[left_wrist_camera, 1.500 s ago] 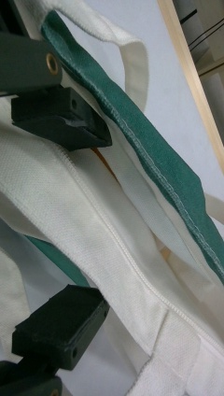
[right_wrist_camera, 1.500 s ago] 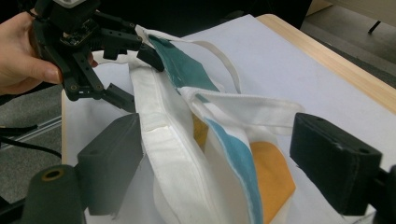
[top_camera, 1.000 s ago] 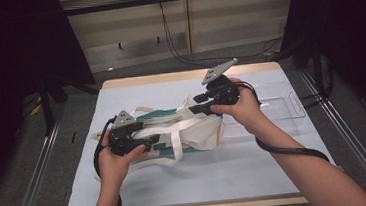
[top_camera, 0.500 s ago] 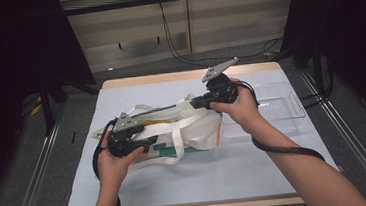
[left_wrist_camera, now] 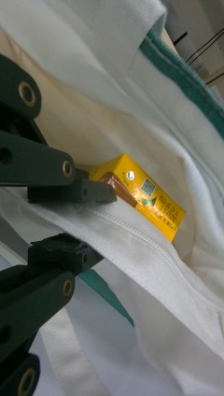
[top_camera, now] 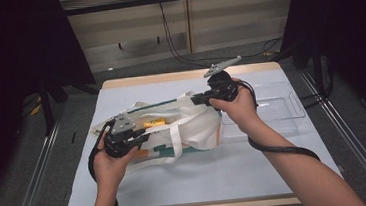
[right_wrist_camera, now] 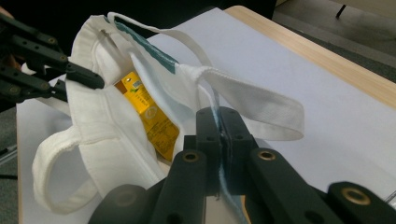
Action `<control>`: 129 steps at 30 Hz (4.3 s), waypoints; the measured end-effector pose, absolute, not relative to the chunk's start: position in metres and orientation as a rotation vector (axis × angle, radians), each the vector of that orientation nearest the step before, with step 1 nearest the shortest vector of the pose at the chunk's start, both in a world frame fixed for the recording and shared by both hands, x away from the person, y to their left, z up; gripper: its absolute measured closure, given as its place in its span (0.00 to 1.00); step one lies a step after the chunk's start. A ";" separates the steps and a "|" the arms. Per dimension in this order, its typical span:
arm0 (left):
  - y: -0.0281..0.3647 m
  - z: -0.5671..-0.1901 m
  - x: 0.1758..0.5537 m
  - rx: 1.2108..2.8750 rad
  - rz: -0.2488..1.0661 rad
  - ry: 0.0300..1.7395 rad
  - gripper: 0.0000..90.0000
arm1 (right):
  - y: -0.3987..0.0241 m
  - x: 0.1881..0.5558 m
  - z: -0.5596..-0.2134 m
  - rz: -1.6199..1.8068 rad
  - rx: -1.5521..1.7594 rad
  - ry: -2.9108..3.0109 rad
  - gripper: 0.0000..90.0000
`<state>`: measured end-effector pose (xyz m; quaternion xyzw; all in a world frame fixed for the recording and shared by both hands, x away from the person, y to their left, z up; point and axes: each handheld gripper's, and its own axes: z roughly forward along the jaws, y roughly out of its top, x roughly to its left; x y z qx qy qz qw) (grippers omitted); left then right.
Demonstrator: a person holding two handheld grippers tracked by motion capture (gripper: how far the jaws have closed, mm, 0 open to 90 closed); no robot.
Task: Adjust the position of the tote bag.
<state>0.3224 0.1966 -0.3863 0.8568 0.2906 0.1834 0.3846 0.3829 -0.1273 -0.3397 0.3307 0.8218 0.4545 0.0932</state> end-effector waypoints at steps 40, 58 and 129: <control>0.197 -0.393 0.322 2.177 0.430 0.692 0.84 | -0.138 0.403 -0.372 1.316 1.114 2.337 0.97; 0.198 -0.391 0.325 2.187 0.429 0.701 0.84 | -0.134 0.397 -0.362 1.371 1.008 2.363 0.64; 0.187 -0.380 0.333 2.159 0.377 0.748 0.80 | -0.054 0.352 -0.379 1.311 0.609 2.603 0.56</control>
